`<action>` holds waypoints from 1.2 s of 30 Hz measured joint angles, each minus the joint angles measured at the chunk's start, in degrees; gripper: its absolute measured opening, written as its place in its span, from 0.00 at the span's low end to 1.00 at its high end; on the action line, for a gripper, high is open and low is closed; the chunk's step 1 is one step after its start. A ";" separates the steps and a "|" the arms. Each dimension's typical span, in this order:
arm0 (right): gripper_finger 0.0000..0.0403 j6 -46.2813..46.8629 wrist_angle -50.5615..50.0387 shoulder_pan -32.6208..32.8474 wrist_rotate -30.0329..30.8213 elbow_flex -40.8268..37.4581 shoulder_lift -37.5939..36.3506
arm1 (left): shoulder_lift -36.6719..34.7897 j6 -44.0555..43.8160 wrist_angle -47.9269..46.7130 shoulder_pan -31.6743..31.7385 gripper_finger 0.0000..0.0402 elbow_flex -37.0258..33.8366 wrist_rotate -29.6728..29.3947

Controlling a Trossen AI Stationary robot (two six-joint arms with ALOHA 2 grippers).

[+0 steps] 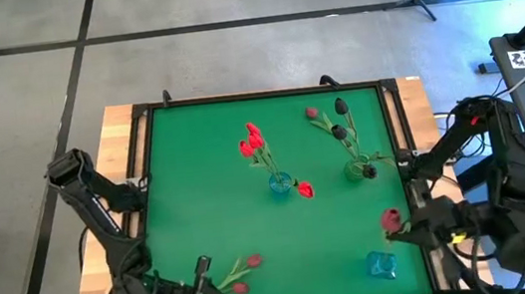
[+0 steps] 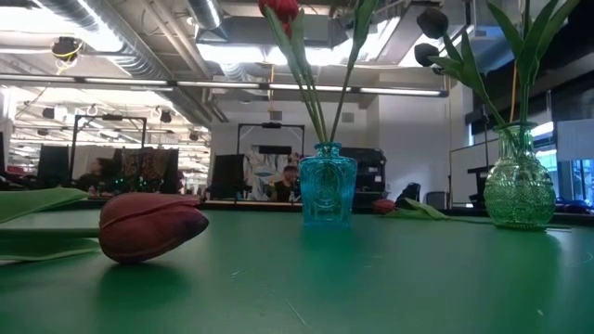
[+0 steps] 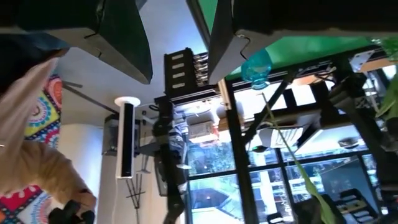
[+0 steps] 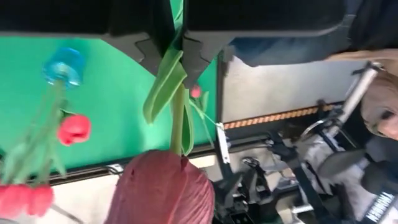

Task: Sort flowers into vase by color
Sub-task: Put the dark red flower in the bottom blue vase

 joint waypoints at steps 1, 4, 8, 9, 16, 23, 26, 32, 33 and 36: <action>0.01 1.89 -1.71 0.97 0.54 0.00 0.00 | 0.00 -0.08 -0.01 0.33 0.38 0.00 -0.02; 0.01 6.49 -3.72 3.51 4.00 -1.24 0.06 | 0.02 -1.34 -0.98 1.37 0.38 0.00 -0.02; 0.01 8.55 -3.63 4.86 6.31 -3.61 0.06 | 0.04 -1.67 -1.12 2.39 0.38 0.00 0.05; 0.01 9.65 -3.70 5.11 6.23 -4.30 0.06 | 0.04 -1.71 -1.14 2.65 0.38 0.00 0.06; 0.01 13.31 -3.78 5.00 4.73 -8.41 0.11 | 0.06 -1.80 -1.27 3.94 0.38 0.00 0.13; 0.03 13.95 -3.65 5.00 -1.21 -13.11 0.09 | 0.07 -3.33 -1.38 3.92 0.38 0.00 0.13; 0.03 14.43 -3.27 5.00 -4.59 -14.96 0.09 | 0.07 -6.22 -3.79 3.21 0.38 0.00 0.04; 0.03 14.66 -1.43 4.96 -8.17 -16.11 0.09 | 0.10 -23.16 -15.79 2.28 0.38 0.00 -0.06; 0.03 14.67 -1.12 4.96 -9.04 -16.11 0.07 | 0.11 -26.98 -18.09 2.32 0.38 0.00 -0.65; 0.03 14.66 -0.59 4.96 -10.21 -16.11 -0.45 | 0.11 -38.08 -25.43 2.30 0.39 0.00 -1.11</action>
